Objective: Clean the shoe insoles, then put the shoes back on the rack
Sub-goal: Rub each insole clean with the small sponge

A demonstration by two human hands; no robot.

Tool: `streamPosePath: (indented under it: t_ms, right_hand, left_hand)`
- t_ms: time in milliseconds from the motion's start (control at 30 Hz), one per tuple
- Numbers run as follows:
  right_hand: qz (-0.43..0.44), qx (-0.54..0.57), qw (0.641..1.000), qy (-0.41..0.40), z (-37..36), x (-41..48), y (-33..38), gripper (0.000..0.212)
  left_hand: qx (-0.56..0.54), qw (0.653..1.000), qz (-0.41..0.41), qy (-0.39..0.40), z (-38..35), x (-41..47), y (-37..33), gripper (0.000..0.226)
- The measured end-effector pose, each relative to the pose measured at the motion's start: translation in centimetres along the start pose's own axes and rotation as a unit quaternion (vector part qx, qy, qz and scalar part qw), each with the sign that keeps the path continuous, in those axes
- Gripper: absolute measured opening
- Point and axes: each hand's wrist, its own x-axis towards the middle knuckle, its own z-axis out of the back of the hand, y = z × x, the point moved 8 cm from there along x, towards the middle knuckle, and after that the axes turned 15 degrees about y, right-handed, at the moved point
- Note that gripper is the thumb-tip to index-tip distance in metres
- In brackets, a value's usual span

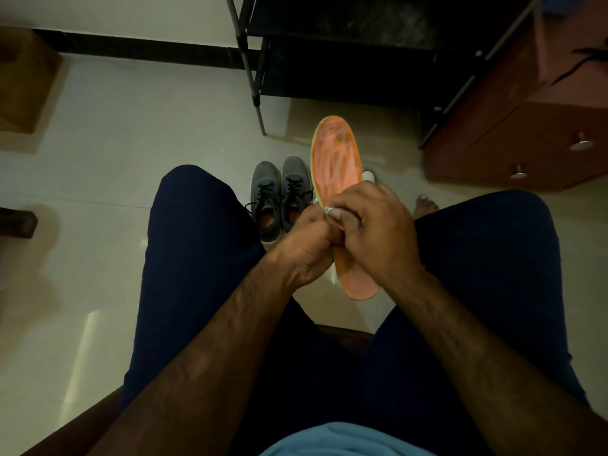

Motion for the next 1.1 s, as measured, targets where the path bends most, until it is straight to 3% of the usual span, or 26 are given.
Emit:
streamPosePath:
  t_ms: [67, 200, 333, 467, 633, 800, 967, 1100]
  right_hand:
    - [0.004, 0.007, 1.0, 0.005, 0.0, -0.4, -0.3, 0.015]
    - [-0.097, 0.01, 0.995, -0.03, 1.3, 0.5, -3.2, 0.011]
    - [-0.04, -0.031, 0.999, 0.006, 0.2, -0.2, -1.1, 0.009]
    - [-0.141, -0.032, 0.989, -0.027, 1.8, 0.3, -3.7, 0.011]
    - [-0.064, -0.068, 0.996, 0.006, 0.4, -0.2, -1.5, 0.009]
    - [-0.145, -0.042, 0.988, -0.044, 2.2, 0.2, -3.9, 0.012]
    - [-0.03, -0.06, 0.998, 0.004, -0.1, -0.3, -1.1, 0.011]
    - [-0.119, -0.033, 0.991, -0.047, 1.9, 0.6, -3.5, 0.011]
  left_hand:
    - [-0.003, 1.0, -0.002, -0.005, 0.3, 0.0, 0.0, 0.049]
    - [0.016, 0.999, 0.025, -0.018, 0.3, 0.1, 0.7, 0.055]
    - [0.013, 0.999, 0.017, -0.027, 0.6, -0.1, 0.4, 0.058]
    - [0.038, 0.998, 0.038, -0.043, 0.9, 0.0, 0.6, 0.059]
    - [0.021, 0.998, 0.018, -0.052, 1.3, 0.0, 0.5, 0.057]
    - [0.038, 0.997, 0.028, -0.055, 1.2, 0.1, 0.4, 0.061]
    - [0.027, 0.999, 0.016, -0.044, 1.1, -0.1, 0.2, 0.049]
    - [0.032, 0.998, 0.025, -0.045, 1.0, 0.2, 0.4, 0.06]
